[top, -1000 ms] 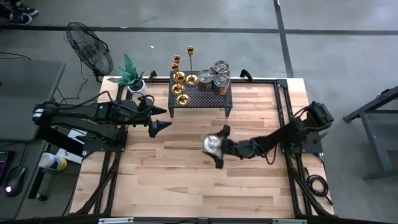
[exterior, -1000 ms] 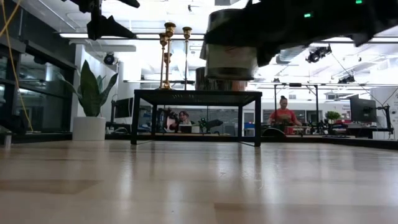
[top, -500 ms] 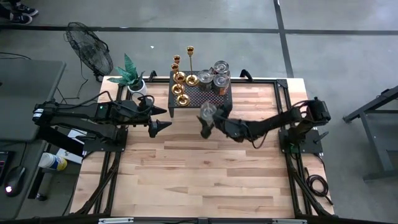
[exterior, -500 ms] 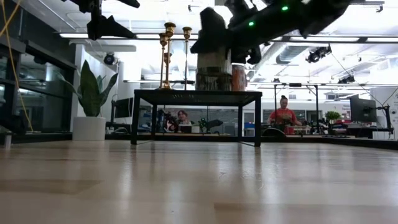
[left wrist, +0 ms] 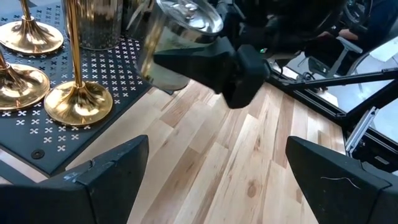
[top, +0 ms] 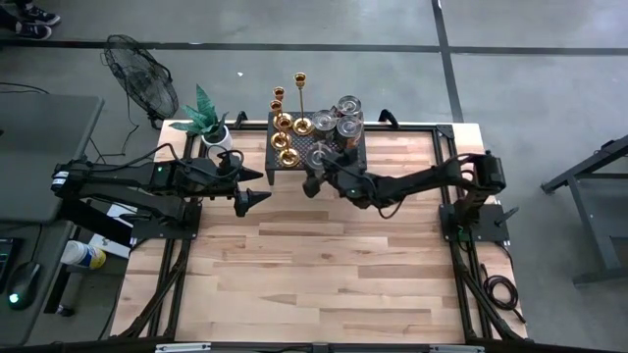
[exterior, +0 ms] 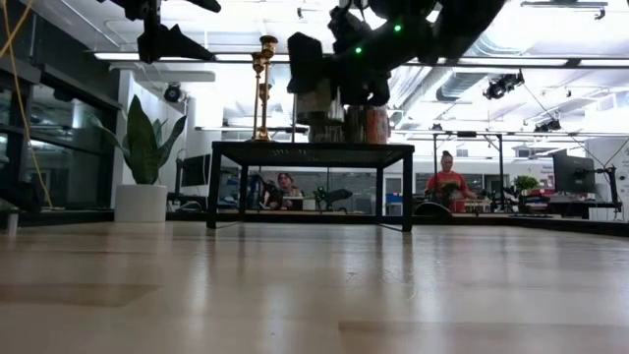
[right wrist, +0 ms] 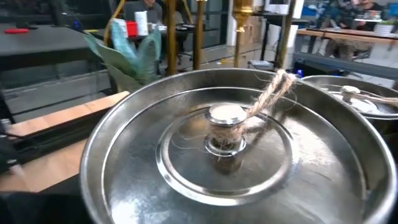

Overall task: Pick & Place candle stick holders
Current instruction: Put the green scented candle on the shelf

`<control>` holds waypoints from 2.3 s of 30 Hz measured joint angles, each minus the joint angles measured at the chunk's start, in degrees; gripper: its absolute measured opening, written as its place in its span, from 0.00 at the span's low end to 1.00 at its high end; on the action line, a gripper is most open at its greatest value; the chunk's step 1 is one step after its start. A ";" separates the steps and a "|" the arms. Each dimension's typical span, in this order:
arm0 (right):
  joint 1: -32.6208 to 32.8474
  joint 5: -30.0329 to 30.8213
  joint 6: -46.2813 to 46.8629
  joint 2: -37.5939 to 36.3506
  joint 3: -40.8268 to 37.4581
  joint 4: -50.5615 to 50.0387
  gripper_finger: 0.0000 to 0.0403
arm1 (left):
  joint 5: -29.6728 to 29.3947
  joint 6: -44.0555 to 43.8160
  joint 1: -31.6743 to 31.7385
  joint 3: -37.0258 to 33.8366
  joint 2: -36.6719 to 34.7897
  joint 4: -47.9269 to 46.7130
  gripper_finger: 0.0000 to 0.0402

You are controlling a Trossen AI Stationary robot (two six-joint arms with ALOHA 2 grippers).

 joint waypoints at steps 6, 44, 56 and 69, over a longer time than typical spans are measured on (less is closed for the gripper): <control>-1.35 2.61 3.91 1.12 1.30 -1.88 0.87 | 0.01 -0.02 0.00 -0.01 0.01 0.02 0.93; -7.65 -0.71 10.32 1.12 1.22 -9.02 0.87 | 0.01 -0.02 0.00 -0.01 0.00 0.00 0.93; -7.75 -2.39 10.13 1.03 1.21 -9.50 0.87 | 0.00 0.00 0.00 -0.02 0.00 0.00 0.93; -7.61 -4.48 10.29 1.03 1.21 -9.27 0.98 | 0.01 0.00 0.01 0.00 0.00 0.00 0.93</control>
